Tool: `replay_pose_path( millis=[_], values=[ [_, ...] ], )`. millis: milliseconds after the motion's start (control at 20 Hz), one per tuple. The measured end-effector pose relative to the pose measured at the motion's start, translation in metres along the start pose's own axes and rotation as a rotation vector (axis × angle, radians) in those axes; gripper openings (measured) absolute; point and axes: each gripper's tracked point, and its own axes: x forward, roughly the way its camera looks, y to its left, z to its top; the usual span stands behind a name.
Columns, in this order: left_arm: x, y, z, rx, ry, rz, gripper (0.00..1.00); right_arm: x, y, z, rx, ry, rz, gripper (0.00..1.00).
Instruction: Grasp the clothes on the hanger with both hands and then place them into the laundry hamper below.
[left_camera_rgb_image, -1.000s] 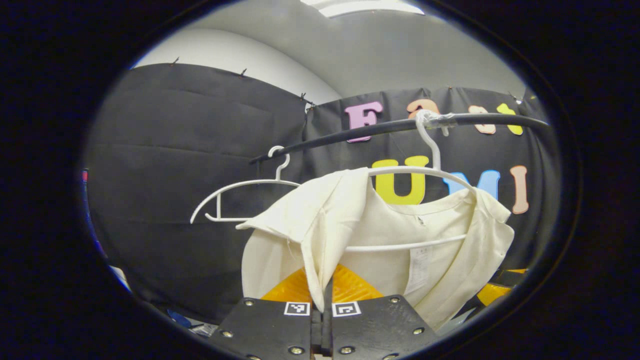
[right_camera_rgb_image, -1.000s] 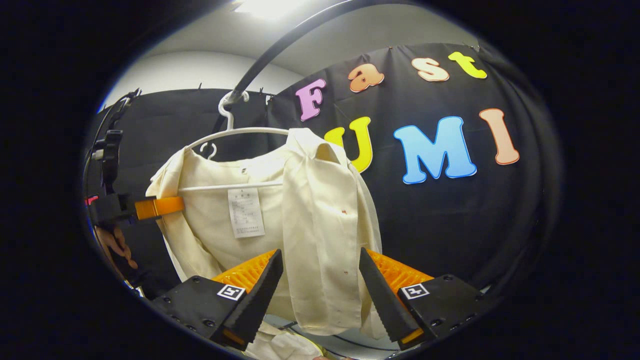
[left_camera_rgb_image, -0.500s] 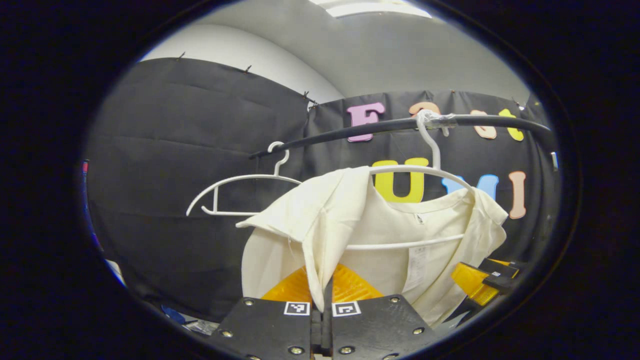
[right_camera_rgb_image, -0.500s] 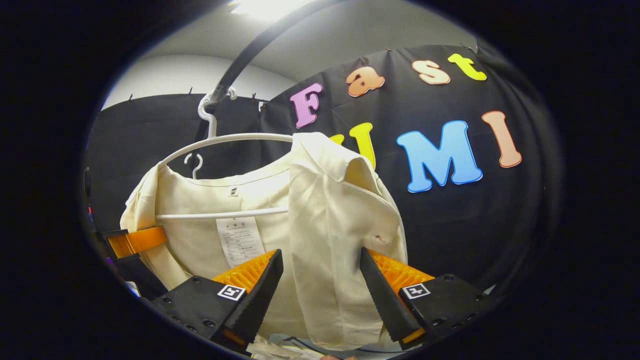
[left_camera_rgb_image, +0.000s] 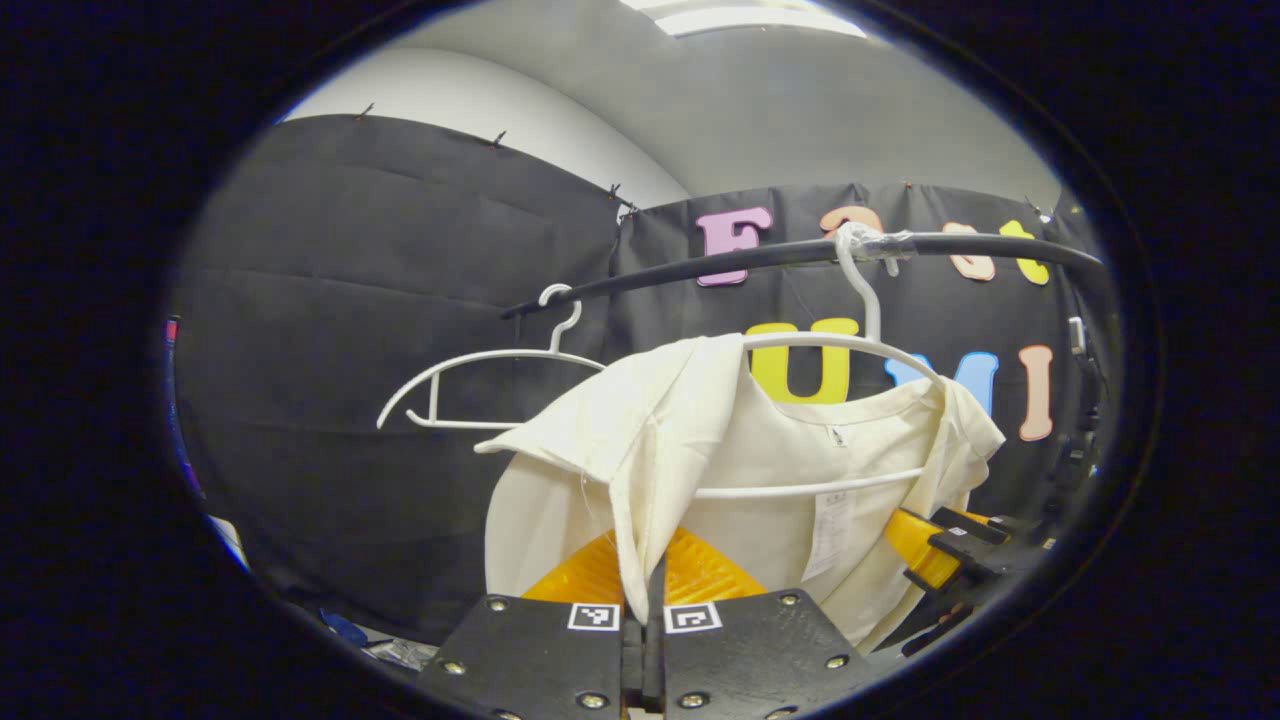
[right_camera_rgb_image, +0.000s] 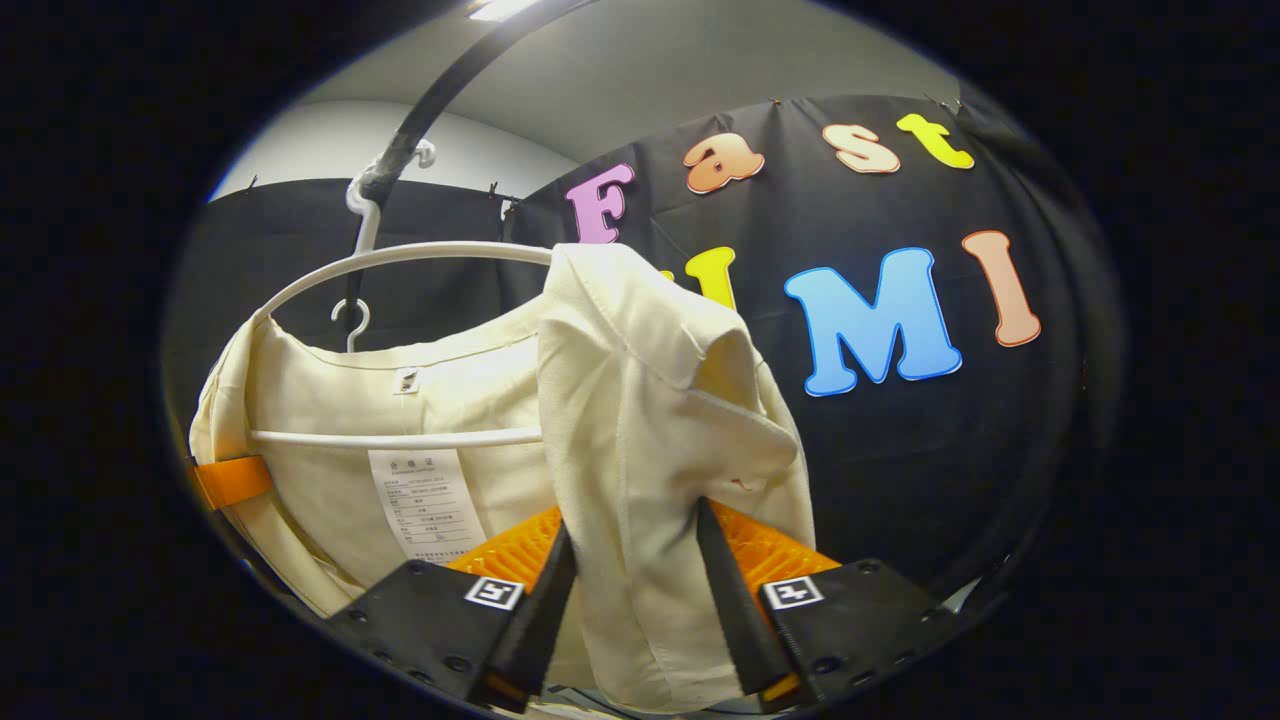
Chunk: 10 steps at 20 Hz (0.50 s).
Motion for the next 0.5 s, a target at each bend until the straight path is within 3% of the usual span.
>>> replay_pose_path(
  millis=[50,150,200,250,350,500],
  values=[
    [-0.001,0.001,0.001,-0.005,0.000,0.000,0.02,0.002,-0.004,0.002,0.004,-0.006,0.000,0.45],
    [-0.001,0.004,0.000,-0.013,0.004,-0.003,0.02,0.001,-0.010,0.010,0.019,-0.037,0.011,0.13],
    [-0.001,0.007,-0.001,-0.016,0.006,-0.001,0.02,0.002,-0.008,0.014,0.027,-0.055,0.040,0.11],
    [-0.001,0.008,0.000,-0.018,0.006,0.002,0.02,0.000,-0.010,0.016,0.042,-0.065,0.057,0.01],
    [-0.002,0.009,0.004,-0.018,-0.002,0.000,0.01,0.004,-0.015,0.016,0.038,-0.058,0.069,0.02],
    [-0.003,0.021,0.014,-0.004,-0.037,0.011,0.01,0.001,-0.030,0.029,0.011,-0.116,0.014,0.00]
  ],
)
